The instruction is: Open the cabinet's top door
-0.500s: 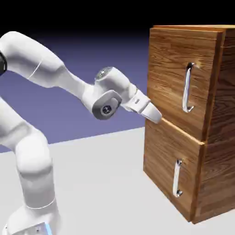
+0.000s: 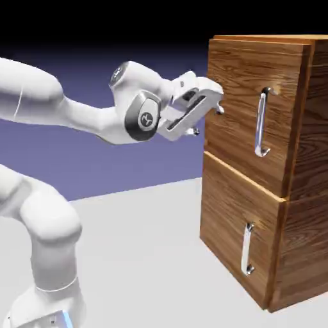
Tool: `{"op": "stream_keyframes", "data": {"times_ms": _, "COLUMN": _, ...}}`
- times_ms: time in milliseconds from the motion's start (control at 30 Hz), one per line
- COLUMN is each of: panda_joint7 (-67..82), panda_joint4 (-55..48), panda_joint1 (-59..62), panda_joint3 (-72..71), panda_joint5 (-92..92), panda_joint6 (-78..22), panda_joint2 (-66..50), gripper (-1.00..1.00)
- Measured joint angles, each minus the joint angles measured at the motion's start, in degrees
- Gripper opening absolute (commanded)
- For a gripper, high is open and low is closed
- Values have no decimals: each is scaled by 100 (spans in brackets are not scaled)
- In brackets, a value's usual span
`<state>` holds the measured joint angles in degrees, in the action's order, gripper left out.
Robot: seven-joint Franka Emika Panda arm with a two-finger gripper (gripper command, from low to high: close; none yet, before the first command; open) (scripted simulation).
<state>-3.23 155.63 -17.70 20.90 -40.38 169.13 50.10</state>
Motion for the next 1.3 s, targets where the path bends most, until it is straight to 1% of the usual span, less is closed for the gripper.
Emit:
{"op": "stream_keyframes", "data": {"times_ms": 1133, "panda_joint7": 8217, "panda_joint4": -1125, "panda_joint1": -3562, "panda_joint3": 4377, "panda_joint5": -8458, "panda_joint6": -1023, "panda_joint2": 3653, "gripper": 0}}
{"op": "stream_keyframes", "data": {"times_ms": 1167, "panda_joint7": 8217, "panda_joint4": -1125, "panda_joint1": -3563, "panda_joint3": 4378, "panda_joint5": -8458, "panda_joint6": -1023, "panda_joint2": 3654, "gripper": 0}}
{"op": "stream_keyframes", "data": {"times_ms": 1300, "panda_joint7": 8032, "panda_joint4": -1691, "panda_joint1": -4393, "panda_joint3": 4542, "panda_joint5": -8899, "panda_joint6": -1276, "panda_joint2": 3599, "gripper": 0}}
